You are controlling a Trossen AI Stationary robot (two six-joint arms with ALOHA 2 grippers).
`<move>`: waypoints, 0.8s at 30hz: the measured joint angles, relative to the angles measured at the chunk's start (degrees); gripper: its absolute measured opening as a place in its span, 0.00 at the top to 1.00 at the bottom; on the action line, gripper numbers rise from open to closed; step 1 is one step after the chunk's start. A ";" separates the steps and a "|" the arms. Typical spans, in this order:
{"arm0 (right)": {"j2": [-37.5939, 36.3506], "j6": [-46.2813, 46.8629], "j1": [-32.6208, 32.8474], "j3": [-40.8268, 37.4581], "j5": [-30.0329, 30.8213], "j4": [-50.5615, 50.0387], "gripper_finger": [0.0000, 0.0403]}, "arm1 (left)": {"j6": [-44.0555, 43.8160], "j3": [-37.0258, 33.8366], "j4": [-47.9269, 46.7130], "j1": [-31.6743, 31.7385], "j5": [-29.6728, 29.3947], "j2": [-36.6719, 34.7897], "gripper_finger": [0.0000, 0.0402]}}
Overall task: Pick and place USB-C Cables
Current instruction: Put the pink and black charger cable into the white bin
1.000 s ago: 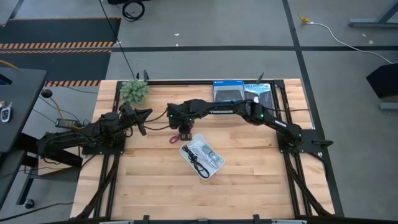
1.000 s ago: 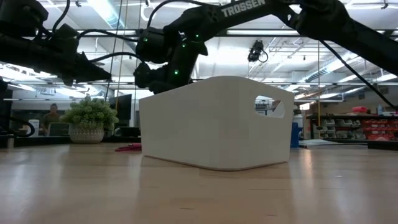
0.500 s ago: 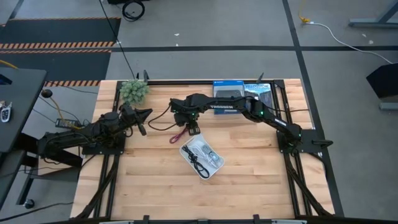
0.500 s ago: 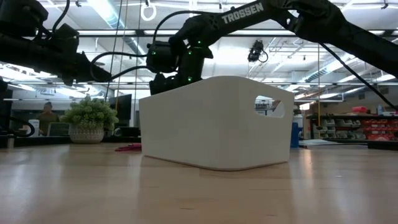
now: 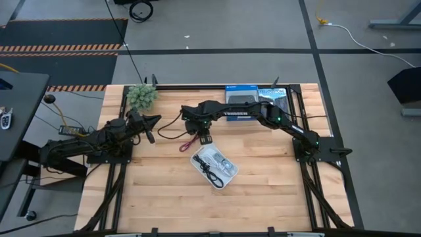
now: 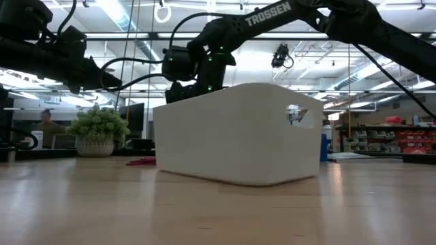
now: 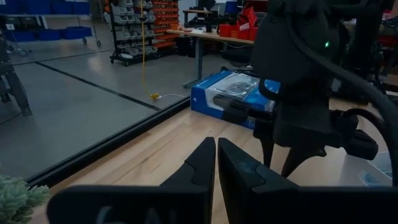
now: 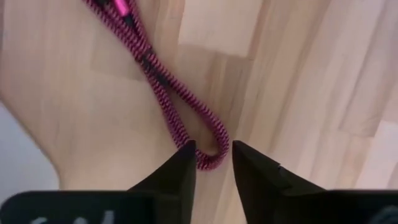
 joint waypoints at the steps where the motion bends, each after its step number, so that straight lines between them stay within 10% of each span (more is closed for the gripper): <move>1: 0.03 0.00 0.00 0.01 0.16 0.60 0.75 | 0.01 0.00 -0.01 -0.01 -0.01 0.00 0.94; 12: -1.55 13.06 -0.93 8.60 -3.43 -6.37 0.83 | 0.00 0.00 -0.02 0.00 -0.01 -0.02 0.94; 24: -1.22 17.57 -1.37 2.60 -8.93 7.96 0.67 | 0.00 0.00 -0.07 0.01 0.01 -0.02 0.94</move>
